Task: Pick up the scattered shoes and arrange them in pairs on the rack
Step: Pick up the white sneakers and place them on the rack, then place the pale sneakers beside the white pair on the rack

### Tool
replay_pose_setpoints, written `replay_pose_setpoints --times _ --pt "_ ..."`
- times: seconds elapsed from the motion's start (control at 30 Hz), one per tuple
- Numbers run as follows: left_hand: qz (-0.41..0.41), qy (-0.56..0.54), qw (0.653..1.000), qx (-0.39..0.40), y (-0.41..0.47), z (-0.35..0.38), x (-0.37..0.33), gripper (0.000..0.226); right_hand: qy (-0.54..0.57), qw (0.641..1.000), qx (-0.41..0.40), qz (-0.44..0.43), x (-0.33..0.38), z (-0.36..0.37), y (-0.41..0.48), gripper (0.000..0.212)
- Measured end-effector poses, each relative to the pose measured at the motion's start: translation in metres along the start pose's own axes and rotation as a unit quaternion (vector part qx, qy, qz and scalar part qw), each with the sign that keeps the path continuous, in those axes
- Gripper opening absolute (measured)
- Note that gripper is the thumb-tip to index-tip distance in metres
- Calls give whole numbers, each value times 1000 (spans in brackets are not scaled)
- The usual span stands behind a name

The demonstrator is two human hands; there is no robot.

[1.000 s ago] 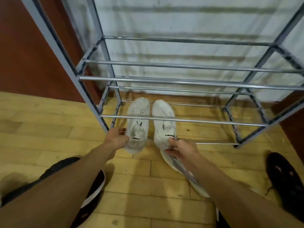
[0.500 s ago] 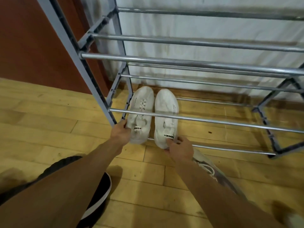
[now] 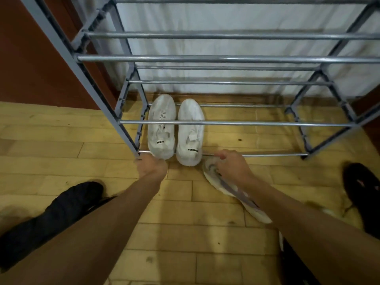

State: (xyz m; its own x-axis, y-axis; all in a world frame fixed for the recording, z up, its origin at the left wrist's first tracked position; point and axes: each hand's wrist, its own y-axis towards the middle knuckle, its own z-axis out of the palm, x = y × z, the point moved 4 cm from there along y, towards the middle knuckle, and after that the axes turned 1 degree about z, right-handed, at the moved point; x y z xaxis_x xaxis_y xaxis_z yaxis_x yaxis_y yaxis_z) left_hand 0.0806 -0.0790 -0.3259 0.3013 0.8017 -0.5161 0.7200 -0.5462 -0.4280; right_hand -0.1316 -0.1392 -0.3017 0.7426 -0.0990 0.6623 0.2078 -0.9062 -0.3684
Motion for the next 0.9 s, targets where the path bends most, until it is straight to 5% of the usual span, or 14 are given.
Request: replay_pose_setpoints --times 0.13,0.27,0.47,0.9 --pt "47 -56 988 135 -48 21 -10 10 -111 993 20 34 -32 -47 -16 36" --pt "137 -44 962 232 -89 37 -23 11 -211 974 20 82 -80 -68 -31 38" --pt "148 -10 925 351 -118 70 -10 4 -194 965 92 152 -132 -43 -53 44" --pt "164 96 924 332 -109 48 21 30 -75 961 97 248 -141 -26 -58 71"
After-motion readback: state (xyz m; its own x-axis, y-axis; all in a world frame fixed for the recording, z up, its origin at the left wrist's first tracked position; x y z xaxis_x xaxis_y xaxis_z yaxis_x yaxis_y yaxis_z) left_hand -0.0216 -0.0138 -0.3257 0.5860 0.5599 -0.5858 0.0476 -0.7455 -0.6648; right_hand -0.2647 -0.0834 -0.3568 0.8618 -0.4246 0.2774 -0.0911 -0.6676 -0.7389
